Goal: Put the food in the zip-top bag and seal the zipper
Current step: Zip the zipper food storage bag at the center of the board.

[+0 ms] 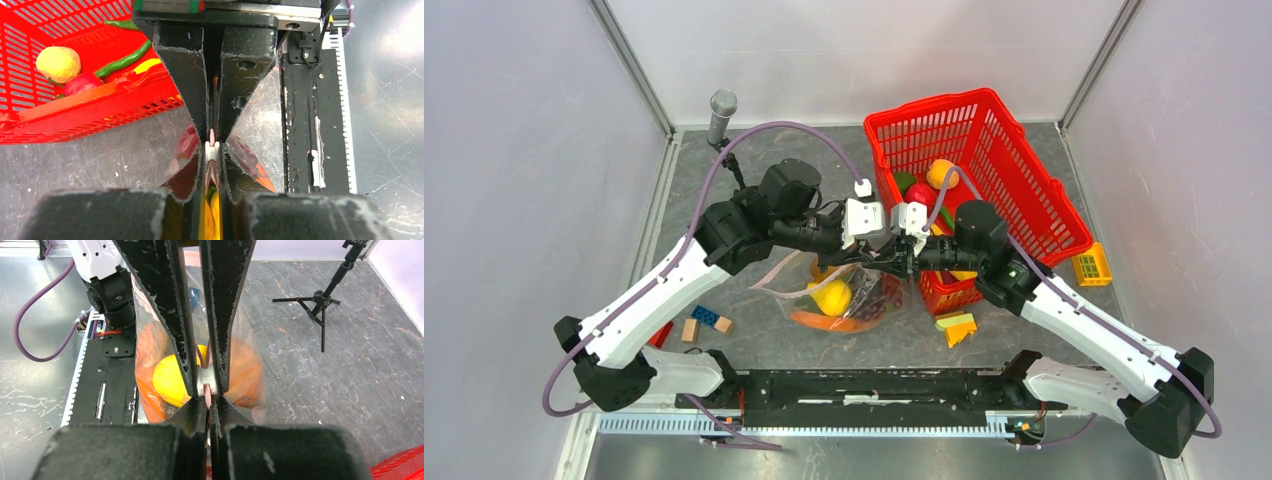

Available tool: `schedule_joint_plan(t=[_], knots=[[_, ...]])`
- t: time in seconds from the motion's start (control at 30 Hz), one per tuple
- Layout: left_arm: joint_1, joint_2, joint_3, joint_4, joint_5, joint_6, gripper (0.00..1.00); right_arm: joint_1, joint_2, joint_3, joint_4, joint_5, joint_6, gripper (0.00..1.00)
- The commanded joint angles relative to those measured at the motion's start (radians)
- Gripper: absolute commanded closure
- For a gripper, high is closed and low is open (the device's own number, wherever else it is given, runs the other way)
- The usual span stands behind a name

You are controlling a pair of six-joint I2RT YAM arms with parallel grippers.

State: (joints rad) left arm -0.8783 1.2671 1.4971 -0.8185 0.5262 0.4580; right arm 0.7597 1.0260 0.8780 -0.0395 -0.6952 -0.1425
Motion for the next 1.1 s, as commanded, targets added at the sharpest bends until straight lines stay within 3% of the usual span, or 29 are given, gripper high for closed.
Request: schedule_joint_plan(t=[0.0,0.07,0.73,1.07], knots=[[0.006,-0.016,0.029,-0.004,0.005,0.017,0.94,0.006,-0.014,0.026,0.018,0.017,-0.013,1.00],[0.006,-0.026,0.019,0.005,0.002,0.008,0.98,0.006,-0.014,0.024,0.021,0.032,-0.009,1.00],[0.076,-0.207,-0.188,0.024,-0.126,-0.077,0.98,0.006,-0.075,0.001,0.022,0.206,0.024,1.00],[0.078,-0.322,-0.223,-0.051,-0.311,-0.099,0.98,0.004,-0.103,-0.013,0.032,0.382,0.080,1.00]])
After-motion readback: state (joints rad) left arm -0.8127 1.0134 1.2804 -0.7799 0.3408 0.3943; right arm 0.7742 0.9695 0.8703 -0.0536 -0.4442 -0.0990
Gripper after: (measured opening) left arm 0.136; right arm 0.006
